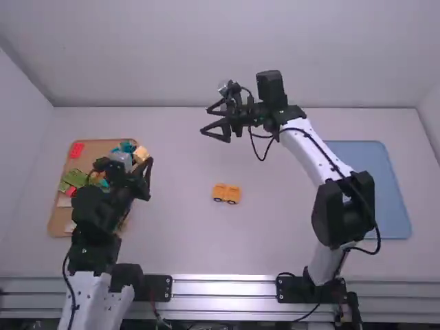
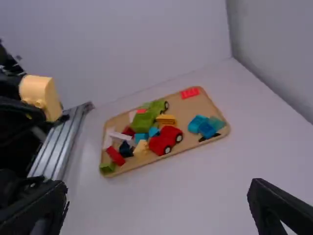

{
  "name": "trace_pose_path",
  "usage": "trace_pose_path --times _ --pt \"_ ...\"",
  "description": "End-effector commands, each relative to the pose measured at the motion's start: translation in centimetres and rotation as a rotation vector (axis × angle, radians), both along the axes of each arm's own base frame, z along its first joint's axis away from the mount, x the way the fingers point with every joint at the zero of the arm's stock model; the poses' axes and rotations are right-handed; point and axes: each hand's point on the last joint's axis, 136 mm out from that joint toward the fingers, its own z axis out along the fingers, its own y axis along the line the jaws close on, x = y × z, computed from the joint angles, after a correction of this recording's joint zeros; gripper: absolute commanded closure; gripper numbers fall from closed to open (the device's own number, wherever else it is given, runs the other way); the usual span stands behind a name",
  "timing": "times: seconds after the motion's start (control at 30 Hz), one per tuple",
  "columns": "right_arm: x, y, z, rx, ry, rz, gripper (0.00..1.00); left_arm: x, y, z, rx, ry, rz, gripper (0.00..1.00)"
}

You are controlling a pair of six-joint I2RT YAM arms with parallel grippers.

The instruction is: Assemble lego blocks to make yellow taxi

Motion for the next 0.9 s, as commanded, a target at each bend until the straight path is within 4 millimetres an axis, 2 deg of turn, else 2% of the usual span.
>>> trace_pose_path --times 0.0,0.03,0.1,0.2,0.3,0.37,0.5,0.63,0.73,0.8,0.83,0.87 --pt "-0.9 0.2 -0.4 0.005 0.005 0.028 0.02 1.3 -1.5 -1.0 0.058 0.012 -0.035 0.89" --pt "-0.9 0.2 -0.5 0.002 0.005 0.023 0.01 1.4 -1.6 -1.1 0.060 0.010 -0.039 0.89" --pt "-0.8 -0.3 -0.8 -0.035 0.014 -0.044 0.01 2.7 -3.1 -1.5 0.064 0.010 -0.083 0.89" --pt "-2.0 -0.3 -0.4 -0.013 -0.016 -0.050 0.01 4.6 -4.6 -2.0 0.073 0.022 -0.111 0.89" --pt "-1.2 -1.1 -0.6 -0.008 0.001 -0.164 0.02 6.5 -6.2 -2.5 0.080 0.048 -0.134 0.91" --pt "-1.2 -1.9 -0.9 0.036 0.027 -0.230 0.01 7.9 -8.3 -2.4 0.098 0.052 -0.183 0.92" --pt "-1.8 -1.8 -1.4 0.121 0.093 -0.251 0.01 9.7 -11.6 -2.7 0.188 0.057 -0.219 0.93" --pt "-1.4 -2.4 -2.5 0.113 0.122 -0.292 0.01 10.7 -13.5 -3.4 0.225 0.071 -0.200 0.98" --pt "-1.2 -2.3 -2.9 0.107 0.121 -0.316 0.00 11.0 -14.6 -3.4 0.212 0.060 -0.207 0.98" --pt "-1.1 -2.2 -3.0 0.103 0.121 -0.326 0.04 11.1 -15.0 -3.5 0.209 0.053 -0.215 0.98" --pt "-1.1 -2.3 -3.0 0.103 0.122 -0.329 0.11 11.3 -15.1 -3.5 0.193 0.052 -0.213 0.98" --pt "-1.0 -2.3 -3.0 0.103 0.121 -0.329 0.12 11.3 -15.2 -3.5 0.187 0.051 -0.215 0.98"
